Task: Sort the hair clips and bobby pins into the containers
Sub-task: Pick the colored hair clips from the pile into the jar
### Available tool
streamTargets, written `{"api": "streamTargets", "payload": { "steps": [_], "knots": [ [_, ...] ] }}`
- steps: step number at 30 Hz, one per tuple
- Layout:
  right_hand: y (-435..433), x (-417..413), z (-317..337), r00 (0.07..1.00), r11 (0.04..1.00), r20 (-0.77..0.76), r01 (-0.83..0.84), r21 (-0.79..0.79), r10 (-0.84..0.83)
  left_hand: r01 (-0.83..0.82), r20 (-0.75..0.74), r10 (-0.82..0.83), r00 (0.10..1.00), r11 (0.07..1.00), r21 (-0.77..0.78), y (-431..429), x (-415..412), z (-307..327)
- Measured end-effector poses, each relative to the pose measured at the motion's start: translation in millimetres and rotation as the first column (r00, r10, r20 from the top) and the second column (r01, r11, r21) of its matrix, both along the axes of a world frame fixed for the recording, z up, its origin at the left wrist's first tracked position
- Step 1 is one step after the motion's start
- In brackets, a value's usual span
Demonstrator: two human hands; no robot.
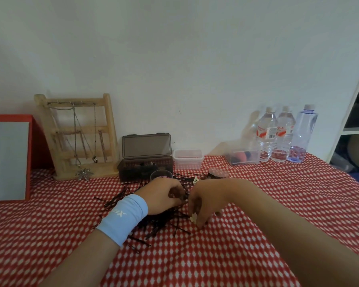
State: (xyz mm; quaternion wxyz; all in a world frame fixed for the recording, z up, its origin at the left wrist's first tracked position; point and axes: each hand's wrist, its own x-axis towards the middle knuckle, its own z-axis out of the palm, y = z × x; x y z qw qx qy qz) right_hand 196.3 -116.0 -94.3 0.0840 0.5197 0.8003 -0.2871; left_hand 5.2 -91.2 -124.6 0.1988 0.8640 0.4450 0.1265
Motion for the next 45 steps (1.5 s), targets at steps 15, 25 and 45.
{"api": "streamTargets", "payload": {
  "steps": [15, 25, 45],
  "knots": [
    [71, -26, 34, 0.953, 0.801, -0.291, 0.238, 0.549, -0.083, -0.222, 0.16, 0.184, 0.97, 0.939, 0.263, 65, -42, 42],
    [141, -46, 29, 0.947, 0.798, -0.316, 0.229, 0.557, -0.051, -0.317, 0.09, 0.304, 0.948, 0.922, 0.221, 126, -42, 34],
    [116, 83, 5, 0.992, 0.938, -0.017, 0.125, 0.322, -0.126, 0.146, -0.261, -0.13, 0.957, 0.988, 0.043, 91, 90, 14]
  ]
}}
